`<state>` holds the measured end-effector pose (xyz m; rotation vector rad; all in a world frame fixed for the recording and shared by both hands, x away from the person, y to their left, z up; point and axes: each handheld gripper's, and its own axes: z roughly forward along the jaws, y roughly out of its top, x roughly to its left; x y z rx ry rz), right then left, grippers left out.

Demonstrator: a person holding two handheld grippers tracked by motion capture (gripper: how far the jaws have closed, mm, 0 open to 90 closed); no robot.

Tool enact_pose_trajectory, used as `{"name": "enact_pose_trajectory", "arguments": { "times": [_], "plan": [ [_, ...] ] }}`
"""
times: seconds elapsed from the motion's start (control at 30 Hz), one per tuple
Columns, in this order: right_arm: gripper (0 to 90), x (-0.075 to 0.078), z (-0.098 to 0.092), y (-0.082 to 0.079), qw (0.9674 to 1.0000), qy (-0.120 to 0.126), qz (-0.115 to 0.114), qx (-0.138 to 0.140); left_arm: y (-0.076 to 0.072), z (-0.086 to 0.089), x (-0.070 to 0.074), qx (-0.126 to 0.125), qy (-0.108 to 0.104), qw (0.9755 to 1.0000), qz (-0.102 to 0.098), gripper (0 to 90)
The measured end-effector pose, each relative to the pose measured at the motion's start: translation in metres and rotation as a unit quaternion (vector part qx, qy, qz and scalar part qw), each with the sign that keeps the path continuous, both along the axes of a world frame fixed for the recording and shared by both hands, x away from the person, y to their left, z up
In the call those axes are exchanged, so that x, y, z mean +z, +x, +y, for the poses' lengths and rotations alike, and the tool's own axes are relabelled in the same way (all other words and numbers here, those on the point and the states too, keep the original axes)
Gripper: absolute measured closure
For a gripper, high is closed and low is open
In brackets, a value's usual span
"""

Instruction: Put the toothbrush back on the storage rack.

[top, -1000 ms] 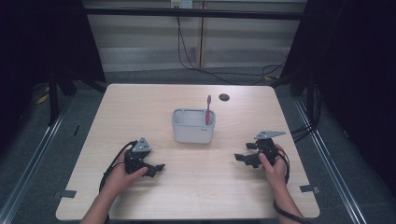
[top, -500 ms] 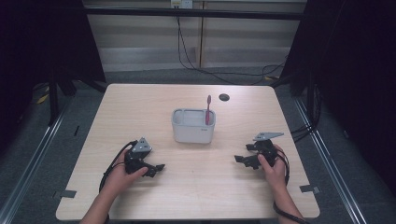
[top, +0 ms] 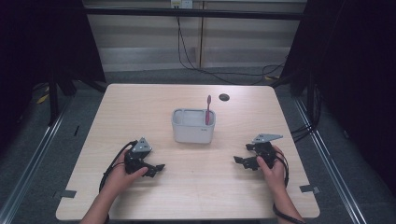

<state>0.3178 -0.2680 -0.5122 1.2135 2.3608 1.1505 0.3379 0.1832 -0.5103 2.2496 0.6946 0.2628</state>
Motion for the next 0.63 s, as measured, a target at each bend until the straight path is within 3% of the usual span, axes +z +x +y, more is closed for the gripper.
{"name": "enact_pose_trajectory", "arguments": {
  "times": [0.1,0.63],
  "plan": [
    [16.2,0.0001,0.0023,-0.0013,0.9999,-0.01,-0.003,-0.002,0.0001,0.0001,0.0,-0.001,0.0,1.0,0.0,10.1],
    [16.9,-0.0001,0.0034,-0.0019,0.9999,-0.015,-0.006,-0.002,0.0,0.0,0.0,0.0,0.0,1.0,0.0,10.1]
  ]
}}
